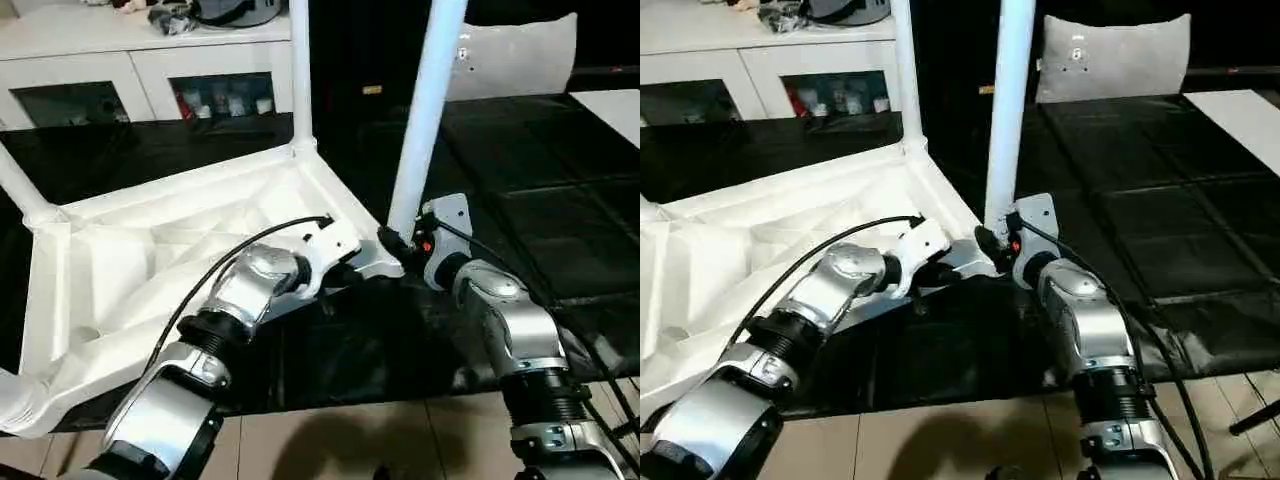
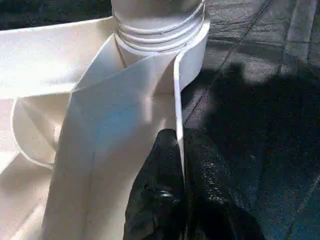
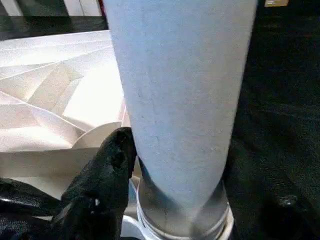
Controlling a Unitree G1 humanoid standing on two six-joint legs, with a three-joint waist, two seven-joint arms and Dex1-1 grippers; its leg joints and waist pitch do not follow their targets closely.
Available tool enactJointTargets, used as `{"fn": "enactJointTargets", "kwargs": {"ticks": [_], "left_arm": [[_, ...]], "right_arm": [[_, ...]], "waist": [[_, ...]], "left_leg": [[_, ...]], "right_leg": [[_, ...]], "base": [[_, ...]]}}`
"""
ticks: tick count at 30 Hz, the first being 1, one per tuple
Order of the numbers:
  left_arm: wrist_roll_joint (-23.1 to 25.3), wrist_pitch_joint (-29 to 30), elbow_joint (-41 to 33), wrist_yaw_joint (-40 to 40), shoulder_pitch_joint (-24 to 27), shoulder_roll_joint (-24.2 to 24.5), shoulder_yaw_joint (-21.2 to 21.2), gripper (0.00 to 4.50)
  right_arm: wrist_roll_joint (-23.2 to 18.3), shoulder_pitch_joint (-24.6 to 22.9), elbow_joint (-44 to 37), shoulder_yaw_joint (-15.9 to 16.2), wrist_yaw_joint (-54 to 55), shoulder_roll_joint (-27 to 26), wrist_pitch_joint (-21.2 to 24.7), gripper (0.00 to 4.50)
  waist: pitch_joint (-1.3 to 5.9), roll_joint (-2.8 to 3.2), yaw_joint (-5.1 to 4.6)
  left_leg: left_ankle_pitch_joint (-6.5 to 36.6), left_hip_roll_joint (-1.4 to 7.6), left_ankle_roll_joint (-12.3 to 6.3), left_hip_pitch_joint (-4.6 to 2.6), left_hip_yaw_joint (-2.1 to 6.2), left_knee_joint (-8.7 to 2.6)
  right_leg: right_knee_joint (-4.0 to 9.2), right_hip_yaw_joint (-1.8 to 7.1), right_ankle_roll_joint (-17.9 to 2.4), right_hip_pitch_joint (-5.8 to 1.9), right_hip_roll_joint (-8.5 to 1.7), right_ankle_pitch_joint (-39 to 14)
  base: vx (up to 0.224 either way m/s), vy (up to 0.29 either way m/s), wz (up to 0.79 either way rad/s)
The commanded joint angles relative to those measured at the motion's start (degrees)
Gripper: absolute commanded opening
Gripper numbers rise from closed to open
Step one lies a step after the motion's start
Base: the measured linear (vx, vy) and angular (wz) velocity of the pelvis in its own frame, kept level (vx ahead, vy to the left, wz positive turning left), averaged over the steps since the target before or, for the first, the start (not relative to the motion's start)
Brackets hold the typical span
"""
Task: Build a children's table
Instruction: Rotate leg to tighten
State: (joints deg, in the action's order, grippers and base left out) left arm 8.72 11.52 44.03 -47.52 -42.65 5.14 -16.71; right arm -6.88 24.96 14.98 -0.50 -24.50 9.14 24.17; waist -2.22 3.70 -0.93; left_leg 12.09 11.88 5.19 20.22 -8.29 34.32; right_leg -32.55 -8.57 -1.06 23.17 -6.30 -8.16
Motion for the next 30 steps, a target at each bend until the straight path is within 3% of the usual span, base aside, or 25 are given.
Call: {"fn": "enactJointTargets", "kwargs": {"ticks": [1,6,13,16,23,24,25,28,30], "left_arm": [[-0.03,-2.23,-1.3,-1.4,-0.91,-0.7,-1.68,0.0],[0.32,-6.25,0.03,-4.85,0.04,2.34,-2.21,0.0],[0.07,-13.78,1.23,-11.98,0.91,5.87,-3.83,0.0],[0.71,-16.65,2.11,-14.62,0.71,7.6,-5.08,0.0],[-0.52,-23.33,0.84,-26.3,1.62,10.56,-7.66,0.0],[-0.66,-24.46,0.48,-28.2,1.84,11.1,-8.32,0.0],[-0.74,-25.21,0.26,-29.46,1.98,11.46,-8.82,0.0],[-1.63,-26.45,-0.91,-33.18,2.6,12.16,-9.93,0.0],[-2.25,-26.65,-1.65,-34.99,2.94,12.42,-10.22,0.0]], "right_arm": [[-1.26,-0.73,-0.45,3.01,-4.15,0.0,-1.35,3.11],[-4.71,-3.13,-3.34,1.68,-13.64,5.65,-3.18,3.56],[-5.48,-5.12,-4.65,3.18,-24.86,13.44,-4.17,3.97],[-6.3,-5.67,-5.32,4.81,-30.83,17.61,-3.44,4.35],[-7.61,-6.19,-5.57,7.66,-42.81,23.48,-4.38,4.35],[-8.19,-6.13,-5.37,7.79,-44.71,23.95,-5.05,4.08],[-8.64,-6.09,-5.22,7.98,-46.12,24.27,-5.48,4.01],[-9.66,-6.27,-5.46,9.29,-49.35,25.22,-5.35,3.96],[-10.04,-6.48,-5.91,9.74,-50.47,25.45,-5.24,3.57]], "waist": [[3.95,-0.89,0.51],[3.9,-0.73,1.18],[3.78,-1.01,2.12],[3.68,-0.97,2.61],[3.87,-1.15,3.92],[3.88,-1.1,4.05],[3.87,-1.31,4.35],[3.86,-1.18,5.04],[3.82,-1.19,5.49]], "left_leg": [[6.75,0.13,-6.79,1.06,-0.63,-3.49],[7.43,0.22,-7.67,0.99,-0.66,-3.49],[9.0,0.39,-7.23,0.84,-0.73,-3.63],[9.49,0.53,-6.94,0.65,-0.78,-3.7],[7.96,0.9,-7.46,0.68,-0.84,-3.64],[8.19,0.95,-7.48,0.6,-0.85,-3.65],[8.32,1.01,-7.44,0.54,-0.93,-3.66],[7.9,1.22,-7.2,0.44,-0.92,-3.74],[8.06,1.26,-6.88,0.35,-0.96,-3.81]], "right_leg": [[3.75,2.59,-10.03,-4.37,-1.99,-15.19],[3.91,2.71,-9.77,-4.51,-2.03,-15.47],[4.01,2.75,-9.11,-4.36,-2.1,-18.22],[4.18,2.84,-8.88,-4.19,-2.12,-19.32],[3.5,3.01,-10.15,-4.17,-2.22,-16.15],[3.49,2.99,-10.28,-4.14,-2.26,-16.33],[3.5,3.05,-10.31,-4.05,-2.31,-16.67],[3.29,3.17,-10.64,-3.97,-2.34,-16.31],[3.32,3.26,-10.48,-3.97,-2.4,-16.85]], "base": [[0.0,0.0,0.0],[0.0,0.0,0.0],[0.0,0.0,0.0],[0.0,0.0,0.0],[0.0,0.0,0.0],[0.0,0.0,0.0],[0.0,0.0,0.0],[0.0,0.0,0.0],[0.0,0.0,0.0]]}}
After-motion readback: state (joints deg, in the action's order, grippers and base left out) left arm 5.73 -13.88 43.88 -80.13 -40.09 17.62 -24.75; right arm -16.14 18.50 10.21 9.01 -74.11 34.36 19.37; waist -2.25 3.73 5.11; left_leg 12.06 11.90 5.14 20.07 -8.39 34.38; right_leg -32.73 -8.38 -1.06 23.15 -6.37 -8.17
